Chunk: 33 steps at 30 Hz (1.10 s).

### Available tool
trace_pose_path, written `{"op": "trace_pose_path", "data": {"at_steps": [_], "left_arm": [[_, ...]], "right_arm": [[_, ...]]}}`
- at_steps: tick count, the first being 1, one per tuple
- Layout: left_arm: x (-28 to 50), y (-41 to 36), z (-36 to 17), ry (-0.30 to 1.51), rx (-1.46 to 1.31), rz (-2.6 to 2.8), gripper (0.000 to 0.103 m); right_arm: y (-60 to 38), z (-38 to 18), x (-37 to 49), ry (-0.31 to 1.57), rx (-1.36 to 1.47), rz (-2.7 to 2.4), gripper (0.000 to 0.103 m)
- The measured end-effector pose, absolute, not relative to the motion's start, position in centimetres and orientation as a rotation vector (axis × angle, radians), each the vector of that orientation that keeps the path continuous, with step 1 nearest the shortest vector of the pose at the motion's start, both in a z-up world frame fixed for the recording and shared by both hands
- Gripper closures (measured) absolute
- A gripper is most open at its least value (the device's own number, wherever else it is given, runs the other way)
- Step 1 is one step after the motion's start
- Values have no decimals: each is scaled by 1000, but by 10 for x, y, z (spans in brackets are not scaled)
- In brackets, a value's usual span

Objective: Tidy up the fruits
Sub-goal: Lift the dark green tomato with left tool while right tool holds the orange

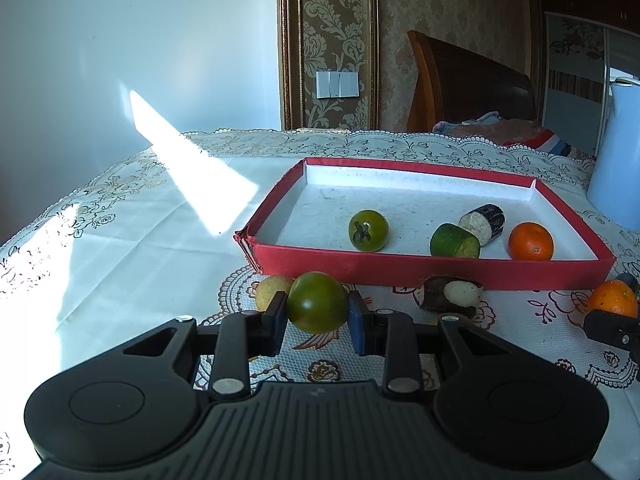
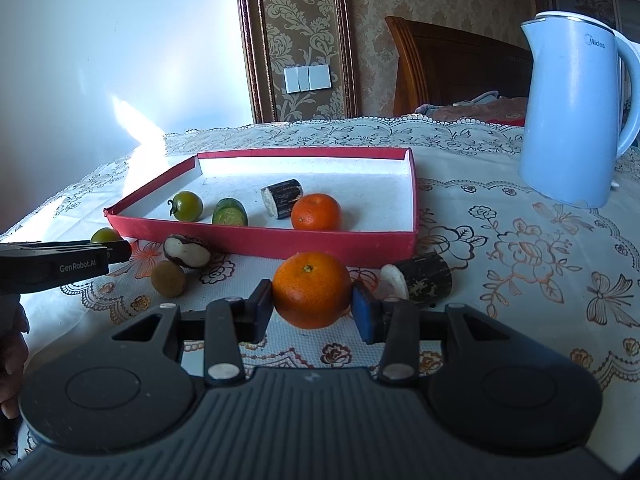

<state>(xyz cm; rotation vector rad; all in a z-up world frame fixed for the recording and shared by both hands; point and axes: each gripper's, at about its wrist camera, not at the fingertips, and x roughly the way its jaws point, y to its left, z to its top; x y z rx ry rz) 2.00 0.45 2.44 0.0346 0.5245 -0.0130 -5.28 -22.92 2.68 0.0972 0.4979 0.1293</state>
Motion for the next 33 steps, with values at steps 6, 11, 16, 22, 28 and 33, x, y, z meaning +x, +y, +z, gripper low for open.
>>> {"op": "trace_pose_path", "data": {"at_steps": [6,11,16,22,28,33], "left_arm": [[20,4,25,522,39,-9,73],[19,3,25,518,43,-7,73],[19,2,24,518,45,-6,73],[18,2,25,519,45,-5,73],[19,3,25,520,45,-3,73],[19,4,25,519,41,0,73]], "right_arm": [[-230,27,-54,493,101,132,63],[-229,27,-54,492,99,132,63],[-229,27,-53,493,97,134,63],[-229,27,-54,491,97,134,63],[-230,28,-54,489,101,134,63],[-231,28,-55,484,107,136,63]]}}
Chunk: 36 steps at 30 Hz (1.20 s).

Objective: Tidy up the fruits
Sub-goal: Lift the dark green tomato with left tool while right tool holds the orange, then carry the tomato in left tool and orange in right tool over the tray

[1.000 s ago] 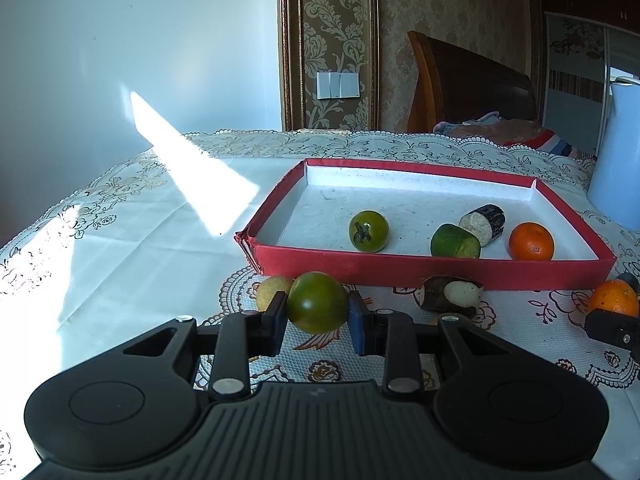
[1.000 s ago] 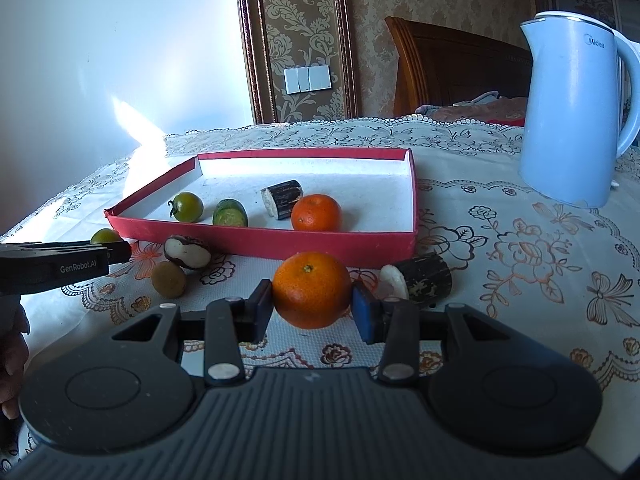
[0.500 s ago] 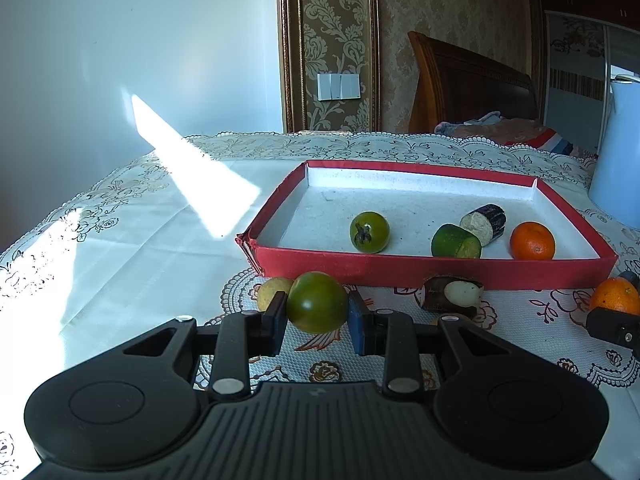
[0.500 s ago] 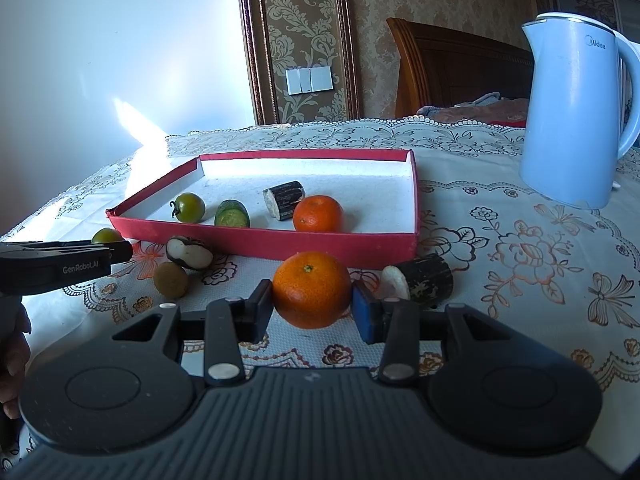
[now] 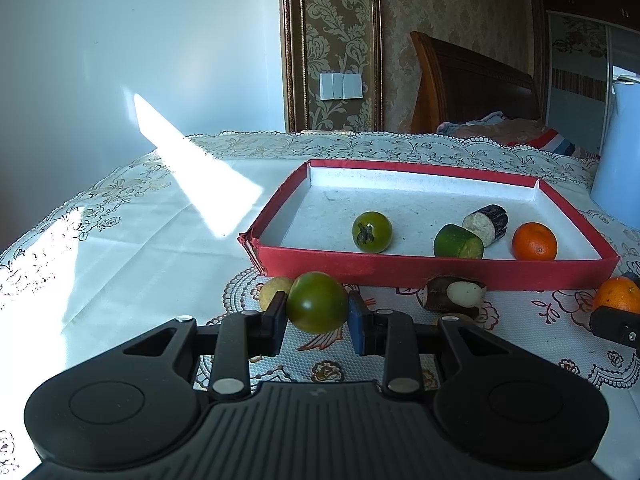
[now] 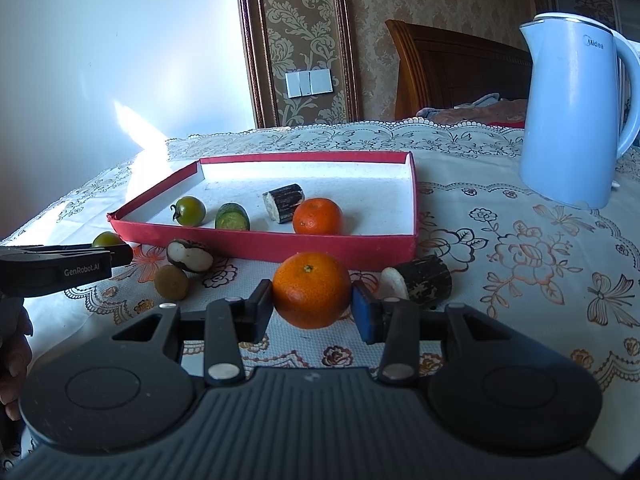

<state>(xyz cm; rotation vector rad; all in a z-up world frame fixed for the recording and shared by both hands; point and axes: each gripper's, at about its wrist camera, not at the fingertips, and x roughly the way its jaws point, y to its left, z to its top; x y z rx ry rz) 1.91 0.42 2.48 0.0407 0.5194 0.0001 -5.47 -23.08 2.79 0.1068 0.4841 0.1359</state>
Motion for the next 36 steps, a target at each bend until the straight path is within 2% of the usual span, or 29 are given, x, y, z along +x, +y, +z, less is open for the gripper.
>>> {"op": "trace_pose_path", "data": {"at_steps": [36], "left_arm": [[14,5,29,498,29,-6,73]], "right_arm": [[-223,37,-56,447,80,166,63]]}}
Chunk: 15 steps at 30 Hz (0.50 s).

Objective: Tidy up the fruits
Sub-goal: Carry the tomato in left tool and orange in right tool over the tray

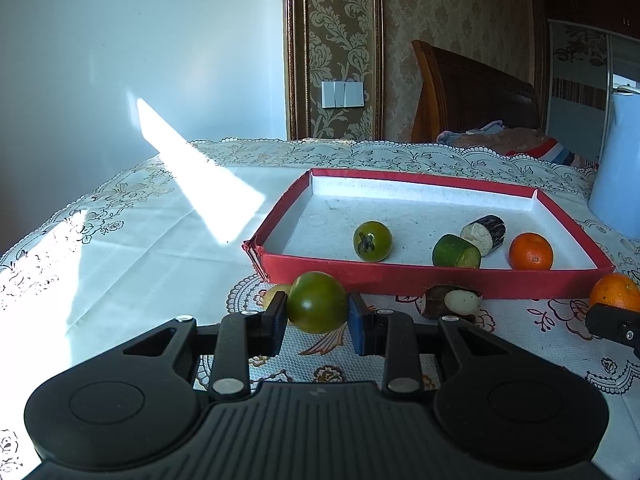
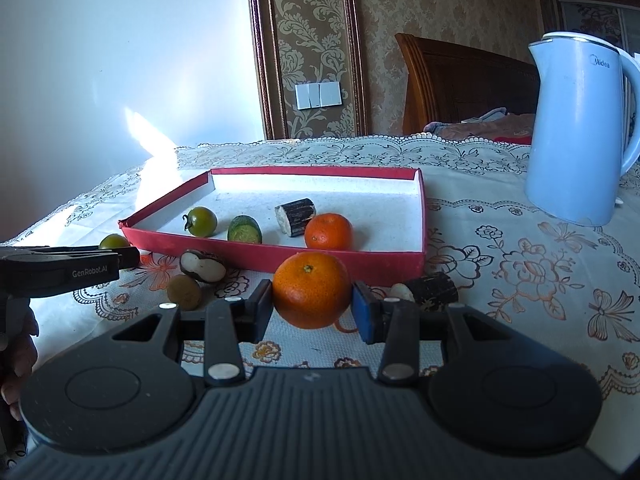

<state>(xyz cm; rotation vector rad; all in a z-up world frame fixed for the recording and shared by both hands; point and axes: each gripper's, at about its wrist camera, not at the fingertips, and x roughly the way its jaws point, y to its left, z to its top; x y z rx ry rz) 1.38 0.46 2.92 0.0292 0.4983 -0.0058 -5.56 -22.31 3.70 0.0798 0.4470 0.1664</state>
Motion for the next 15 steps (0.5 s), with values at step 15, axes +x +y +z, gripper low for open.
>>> {"op": "trace_pose_path", "data": {"at_steps": [15], "left_arm": [[52,-10,59,459,43,-22,73]], "right_arm": [[-199,63,3,431,14,200,63]]}}
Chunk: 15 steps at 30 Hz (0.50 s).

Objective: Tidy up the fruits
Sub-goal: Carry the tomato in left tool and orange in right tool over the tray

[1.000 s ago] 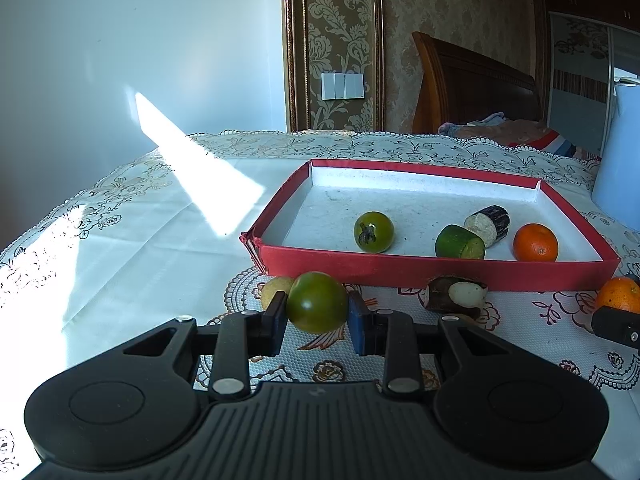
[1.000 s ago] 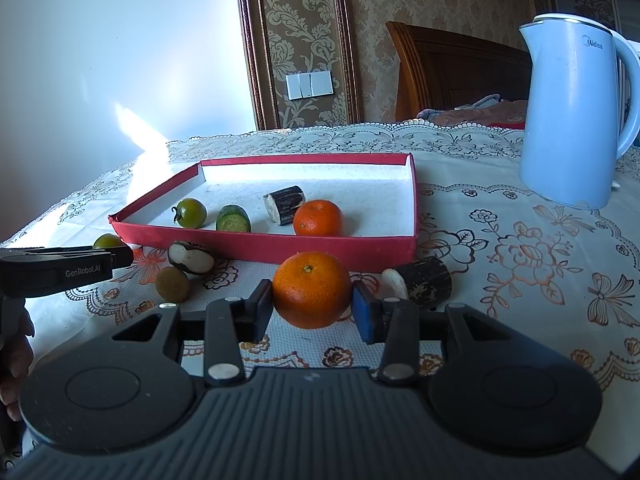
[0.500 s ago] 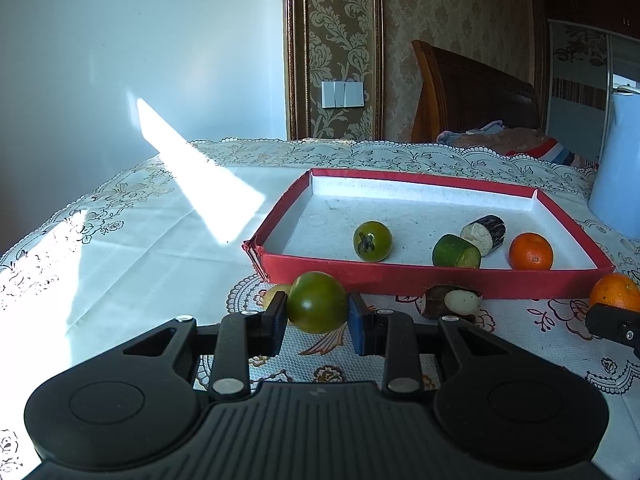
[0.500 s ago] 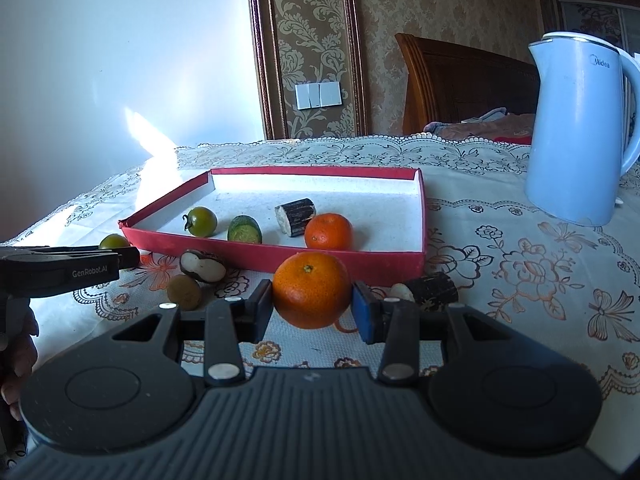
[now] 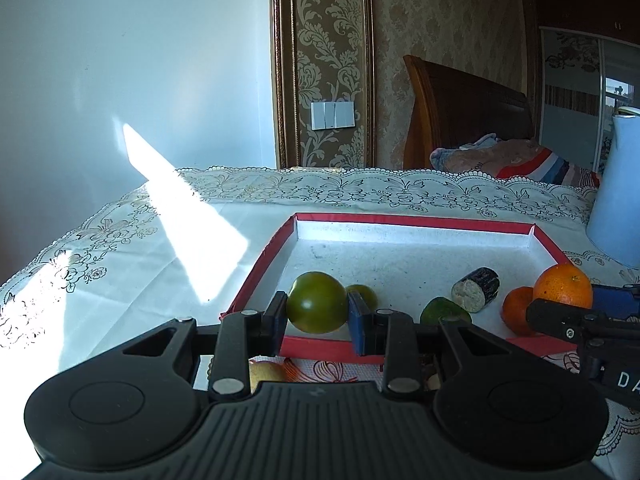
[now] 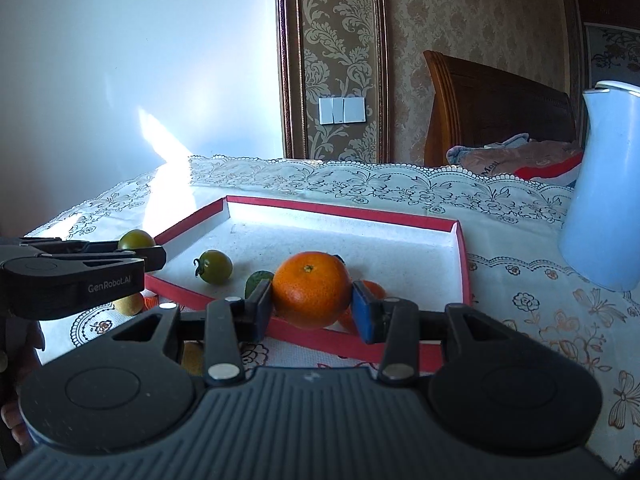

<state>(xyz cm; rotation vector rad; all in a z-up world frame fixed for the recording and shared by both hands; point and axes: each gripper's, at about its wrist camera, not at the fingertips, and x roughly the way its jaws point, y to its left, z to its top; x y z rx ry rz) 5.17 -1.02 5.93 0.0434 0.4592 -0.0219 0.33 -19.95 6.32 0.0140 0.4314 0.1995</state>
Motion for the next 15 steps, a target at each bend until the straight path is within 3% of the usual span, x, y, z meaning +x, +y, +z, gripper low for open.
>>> {"op": "trace_pose_path", "data": {"at_steps": [15], "left_arm": [[97,-40,49,509,55,-49,73]], "right_arm": [[-200,54,38,469,52,183,63]]}}
